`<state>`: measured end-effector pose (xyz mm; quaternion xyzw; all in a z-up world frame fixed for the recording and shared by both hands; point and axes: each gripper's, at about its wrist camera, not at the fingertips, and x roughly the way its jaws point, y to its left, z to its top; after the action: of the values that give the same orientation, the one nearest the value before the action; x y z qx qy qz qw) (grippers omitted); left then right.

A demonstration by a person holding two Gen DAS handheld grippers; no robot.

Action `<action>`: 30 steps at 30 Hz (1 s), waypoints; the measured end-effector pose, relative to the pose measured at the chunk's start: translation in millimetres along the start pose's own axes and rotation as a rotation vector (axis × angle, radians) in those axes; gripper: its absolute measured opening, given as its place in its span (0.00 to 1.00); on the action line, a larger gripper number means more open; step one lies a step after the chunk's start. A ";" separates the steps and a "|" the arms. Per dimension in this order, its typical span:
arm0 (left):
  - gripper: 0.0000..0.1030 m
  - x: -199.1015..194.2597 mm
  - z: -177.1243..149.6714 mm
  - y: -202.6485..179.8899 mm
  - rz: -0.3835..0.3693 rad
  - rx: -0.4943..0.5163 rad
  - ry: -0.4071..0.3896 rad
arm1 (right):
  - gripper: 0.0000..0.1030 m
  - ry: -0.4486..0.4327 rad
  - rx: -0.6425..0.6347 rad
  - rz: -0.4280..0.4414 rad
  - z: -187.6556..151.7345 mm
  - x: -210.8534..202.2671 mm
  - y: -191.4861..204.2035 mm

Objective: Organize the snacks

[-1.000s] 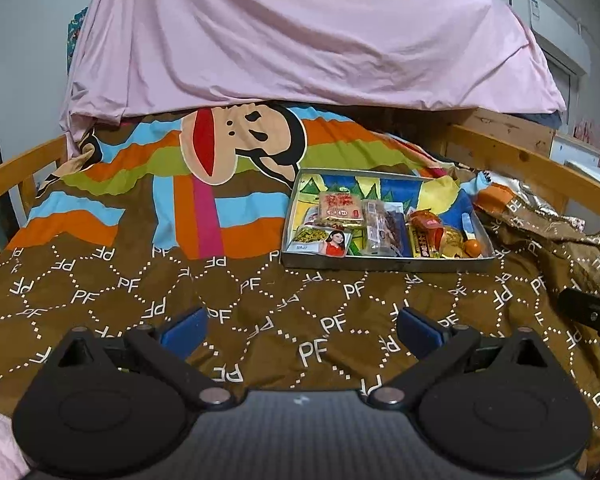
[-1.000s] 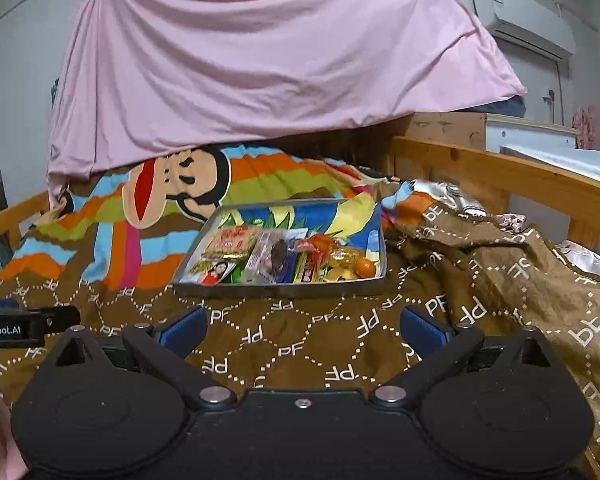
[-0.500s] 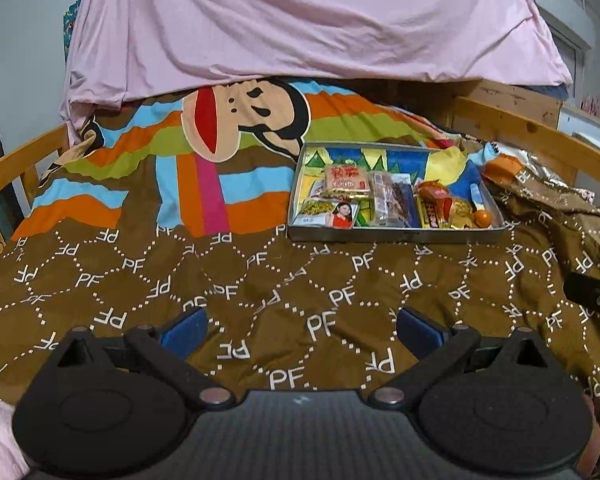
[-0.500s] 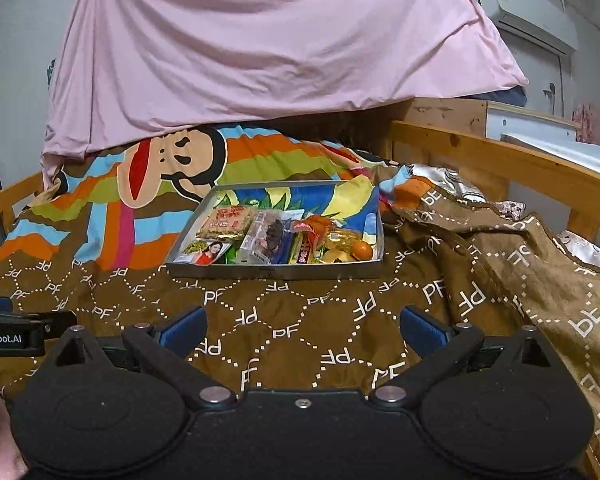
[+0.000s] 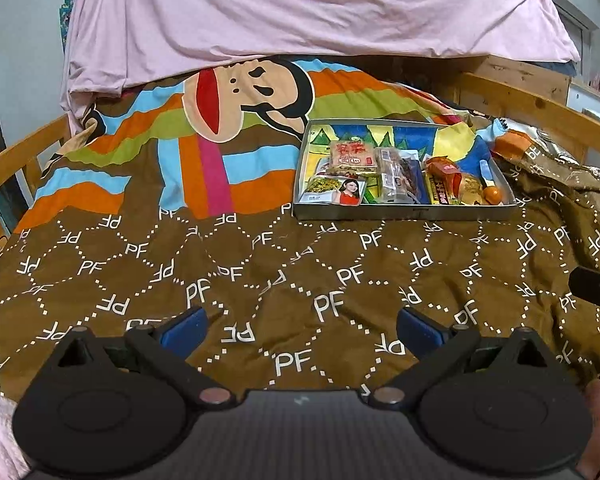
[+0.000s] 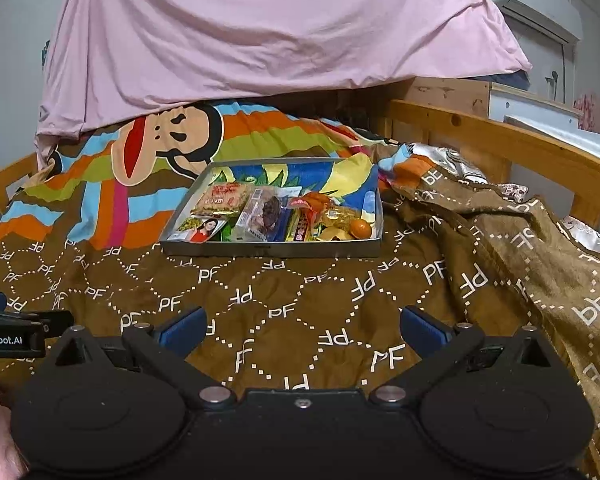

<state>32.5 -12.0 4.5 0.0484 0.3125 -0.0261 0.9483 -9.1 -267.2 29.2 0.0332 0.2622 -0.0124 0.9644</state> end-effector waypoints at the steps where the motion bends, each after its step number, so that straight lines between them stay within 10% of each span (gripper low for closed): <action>1: 1.00 0.2 -0.2 0.1 0.001 0.001 0.001 | 0.99 0.002 -0.001 0.000 -0.2 0.5 0.3; 30: 1.00 1.9 -0.9 -0.2 0.000 0.001 0.008 | 0.99 0.018 -0.013 -0.001 -1.8 4.8 -0.4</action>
<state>33.4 -12.1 2.7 0.0489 0.3163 -0.0259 0.9471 -5.9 -267.5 25.3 0.0270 0.2708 -0.0108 0.9622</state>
